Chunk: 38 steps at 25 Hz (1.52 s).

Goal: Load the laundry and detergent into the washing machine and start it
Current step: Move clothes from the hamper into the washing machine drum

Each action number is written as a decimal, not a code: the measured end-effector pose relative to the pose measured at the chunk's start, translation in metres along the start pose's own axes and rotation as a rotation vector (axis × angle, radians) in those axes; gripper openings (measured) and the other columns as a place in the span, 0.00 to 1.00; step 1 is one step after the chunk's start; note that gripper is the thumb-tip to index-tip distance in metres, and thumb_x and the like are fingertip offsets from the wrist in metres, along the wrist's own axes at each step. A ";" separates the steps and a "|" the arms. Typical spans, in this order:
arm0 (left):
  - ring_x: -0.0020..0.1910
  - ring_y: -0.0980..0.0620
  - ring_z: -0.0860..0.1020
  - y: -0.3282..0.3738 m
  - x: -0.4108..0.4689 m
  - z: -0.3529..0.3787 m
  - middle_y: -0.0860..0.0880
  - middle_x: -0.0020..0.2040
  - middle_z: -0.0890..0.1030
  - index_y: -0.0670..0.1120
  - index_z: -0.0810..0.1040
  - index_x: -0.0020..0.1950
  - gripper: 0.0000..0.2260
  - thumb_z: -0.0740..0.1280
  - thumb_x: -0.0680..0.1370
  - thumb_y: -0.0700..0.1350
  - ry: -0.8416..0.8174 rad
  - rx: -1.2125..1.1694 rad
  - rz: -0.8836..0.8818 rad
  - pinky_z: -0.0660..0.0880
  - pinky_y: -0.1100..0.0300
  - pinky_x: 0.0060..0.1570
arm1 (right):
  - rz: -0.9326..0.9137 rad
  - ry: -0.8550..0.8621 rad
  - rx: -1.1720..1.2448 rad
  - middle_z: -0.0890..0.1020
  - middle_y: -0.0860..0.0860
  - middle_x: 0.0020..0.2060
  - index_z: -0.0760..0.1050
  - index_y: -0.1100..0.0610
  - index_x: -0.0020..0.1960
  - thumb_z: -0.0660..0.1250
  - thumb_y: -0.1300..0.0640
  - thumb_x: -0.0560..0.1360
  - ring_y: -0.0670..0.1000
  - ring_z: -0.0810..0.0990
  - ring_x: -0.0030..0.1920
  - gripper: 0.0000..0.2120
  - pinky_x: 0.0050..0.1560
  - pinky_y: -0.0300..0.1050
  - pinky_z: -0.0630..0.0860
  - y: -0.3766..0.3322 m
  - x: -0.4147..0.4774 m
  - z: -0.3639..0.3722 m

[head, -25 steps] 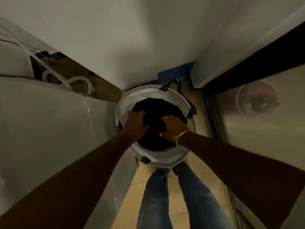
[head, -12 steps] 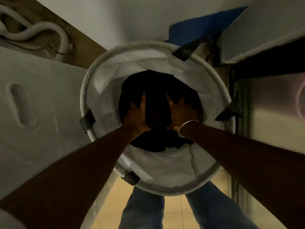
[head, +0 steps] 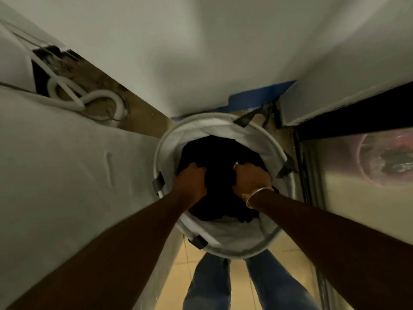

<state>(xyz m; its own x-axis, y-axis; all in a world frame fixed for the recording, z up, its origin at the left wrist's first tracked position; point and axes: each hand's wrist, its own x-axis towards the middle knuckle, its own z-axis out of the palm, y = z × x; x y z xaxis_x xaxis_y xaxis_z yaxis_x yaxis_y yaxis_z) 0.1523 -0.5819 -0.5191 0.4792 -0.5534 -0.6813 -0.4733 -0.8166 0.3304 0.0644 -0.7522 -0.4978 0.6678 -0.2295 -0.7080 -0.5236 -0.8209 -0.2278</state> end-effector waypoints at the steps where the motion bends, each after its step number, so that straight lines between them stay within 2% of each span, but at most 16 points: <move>1: 0.53 0.41 0.77 0.005 -0.013 -0.019 0.43 0.54 0.77 0.48 0.76 0.53 0.09 0.67 0.73 0.46 0.007 0.014 0.017 0.77 0.48 0.50 | 0.001 0.023 0.002 0.82 0.54 0.47 0.77 0.54 0.52 0.67 0.55 0.75 0.58 0.82 0.50 0.07 0.45 0.51 0.79 -0.007 -0.014 -0.017; 5: 0.50 0.43 0.77 0.027 -0.060 -0.094 0.45 0.50 0.76 0.50 0.70 0.45 0.05 0.65 0.72 0.46 0.090 0.023 0.090 0.75 0.52 0.49 | -0.011 0.121 -0.006 0.82 0.54 0.48 0.76 0.53 0.51 0.68 0.54 0.74 0.58 0.82 0.49 0.07 0.44 0.50 0.78 -0.030 -0.062 -0.083; 7: 0.50 0.44 0.78 0.040 -0.089 -0.131 0.42 0.48 0.79 0.44 0.75 0.46 0.03 0.66 0.73 0.41 0.173 0.016 0.152 0.68 0.59 0.45 | -0.024 0.168 -0.028 0.82 0.54 0.50 0.76 0.53 0.54 0.68 0.54 0.74 0.59 0.82 0.51 0.10 0.47 0.50 0.78 -0.042 -0.089 -0.119; 9: 0.42 0.42 0.78 0.054 -0.118 -0.164 0.39 0.42 0.80 0.37 0.78 0.44 0.04 0.67 0.71 0.37 0.282 -0.006 0.204 0.63 0.60 0.40 | -0.049 0.231 -0.059 0.82 0.54 0.52 0.76 0.53 0.57 0.68 0.53 0.73 0.58 0.81 0.53 0.13 0.48 0.49 0.78 -0.053 -0.115 -0.154; 11: 0.36 0.44 0.76 0.067 -0.148 -0.193 0.40 0.38 0.78 0.38 0.76 0.41 0.06 0.65 0.68 0.41 0.340 -0.004 0.232 0.65 0.57 0.35 | -0.060 0.299 -0.071 0.81 0.54 0.53 0.76 0.53 0.58 0.68 0.53 0.73 0.58 0.81 0.54 0.14 0.48 0.49 0.78 -0.062 -0.148 -0.187; 13: 0.39 0.45 0.76 0.080 -0.175 -0.219 0.42 0.40 0.77 0.40 0.76 0.44 0.10 0.61 0.68 0.44 0.363 0.037 0.232 0.69 0.56 0.35 | -0.071 0.356 -0.081 0.81 0.55 0.53 0.75 0.54 0.59 0.68 0.53 0.73 0.59 0.81 0.53 0.15 0.48 0.50 0.78 -0.071 -0.182 -0.217; 16: 0.39 0.48 0.74 0.109 -0.232 -0.264 0.47 0.43 0.70 0.45 0.76 0.50 0.09 0.64 0.72 0.44 0.418 0.075 0.175 0.70 0.57 0.37 | -0.084 0.450 -0.081 0.82 0.54 0.50 0.75 0.53 0.57 0.68 0.52 0.72 0.59 0.82 0.50 0.14 0.44 0.49 0.78 -0.083 -0.242 -0.261; 19: 0.40 0.49 0.72 0.133 -0.293 -0.301 0.50 0.43 0.68 0.46 0.76 0.49 0.08 0.66 0.71 0.43 0.497 0.088 0.153 0.69 0.58 0.37 | -0.121 0.538 -0.091 0.82 0.52 0.45 0.75 0.53 0.51 0.68 0.53 0.70 0.58 0.82 0.46 0.11 0.38 0.45 0.72 -0.095 -0.302 -0.302; 22: 0.43 0.47 0.77 0.148 -0.362 -0.331 0.50 0.42 0.70 0.48 0.77 0.48 0.07 0.65 0.70 0.44 0.617 0.032 0.177 0.68 0.59 0.36 | -0.183 0.631 -0.070 0.81 0.52 0.45 0.76 0.52 0.52 0.69 0.52 0.69 0.58 0.82 0.47 0.13 0.40 0.45 0.73 -0.112 -0.368 -0.334; 26: 0.43 0.47 0.77 0.170 -0.470 -0.370 0.47 0.43 0.75 0.49 0.81 0.48 0.11 0.65 0.68 0.41 0.833 -0.048 0.184 0.70 0.58 0.41 | -0.289 0.836 -0.027 0.82 0.54 0.48 0.78 0.52 0.55 0.70 0.49 0.68 0.60 0.82 0.49 0.17 0.45 0.47 0.77 -0.143 -0.469 -0.365; 30: 0.44 0.48 0.77 0.187 -0.587 -0.405 0.47 0.45 0.76 0.50 0.81 0.52 0.13 0.66 0.69 0.40 1.047 -0.045 0.175 0.73 0.57 0.44 | -0.416 1.026 0.030 0.83 0.55 0.46 0.79 0.52 0.53 0.71 0.49 0.67 0.60 0.81 0.47 0.16 0.43 0.46 0.76 -0.182 -0.566 -0.391; 35: 0.43 0.47 0.76 0.169 -0.717 -0.422 0.47 0.43 0.76 0.48 0.81 0.51 0.14 0.65 0.69 0.37 1.248 -0.073 0.137 0.71 0.58 0.43 | -0.552 1.124 0.052 0.82 0.53 0.43 0.78 0.51 0.49 0.71 0.48 0.66 0.58 0.81 0.45 0.13 0.43 0.47 0.78 -0.261 -0.656 -0.400; 38: 0.43 0.46 0.77 0.141 -0.786 -0.436 0.46 0.43 0.78 0.48 0.81 0.49 0.14 0.64 0.66 0.38 1.377 -0.116 0.091 0.73 0.57 0.42 | -0.635 1.155 0.099 0.83 0.53 0.44 0.78 0.51 0.49 0.70 0.48 0.66 0.58 0.81 0.45 0.13 0.45 0.48 0.79 -0.320 -0.699 -0.403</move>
<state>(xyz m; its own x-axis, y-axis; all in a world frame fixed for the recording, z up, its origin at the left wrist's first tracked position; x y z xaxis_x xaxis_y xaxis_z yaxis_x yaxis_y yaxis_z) 0.0315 -0.3340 0.3480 0.8184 -0.2635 0.5106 -0.5109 -0.7404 0.4368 -0.0220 -0.5400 0.3391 0.8477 -0.1726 0.5015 0.0426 -0.9204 -0.3887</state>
